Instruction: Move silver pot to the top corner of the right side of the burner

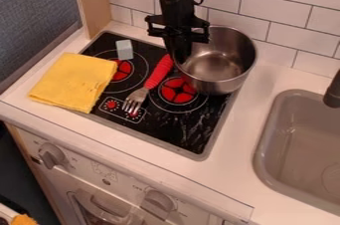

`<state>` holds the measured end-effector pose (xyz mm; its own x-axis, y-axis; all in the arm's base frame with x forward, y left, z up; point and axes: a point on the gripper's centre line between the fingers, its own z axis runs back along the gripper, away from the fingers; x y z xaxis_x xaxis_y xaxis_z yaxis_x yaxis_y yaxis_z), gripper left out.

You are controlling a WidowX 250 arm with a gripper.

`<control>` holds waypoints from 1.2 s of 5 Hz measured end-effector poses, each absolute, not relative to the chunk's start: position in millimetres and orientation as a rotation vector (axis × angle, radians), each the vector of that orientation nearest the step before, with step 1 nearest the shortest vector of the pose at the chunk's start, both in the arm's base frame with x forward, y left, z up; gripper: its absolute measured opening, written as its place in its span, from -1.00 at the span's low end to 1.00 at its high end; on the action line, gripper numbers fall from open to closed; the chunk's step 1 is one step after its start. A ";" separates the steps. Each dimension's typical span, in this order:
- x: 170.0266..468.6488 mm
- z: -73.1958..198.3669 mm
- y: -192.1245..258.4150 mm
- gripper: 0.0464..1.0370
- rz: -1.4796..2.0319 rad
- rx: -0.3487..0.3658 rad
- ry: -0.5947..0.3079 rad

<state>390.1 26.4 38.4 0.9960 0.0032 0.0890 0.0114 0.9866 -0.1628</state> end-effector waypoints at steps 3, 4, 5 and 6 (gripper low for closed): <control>396.3 30.4 25.4 0.02 0.047 -0.112 -0.016; 393.7 28.9 25.7 0.66 0.038 -0.112 -0.007; 393.1 38.8 26.6 0.94 0.028 -0.125 -0.018; 396.0 60.5 35.7 0.93 0.042 -0.135 -0.077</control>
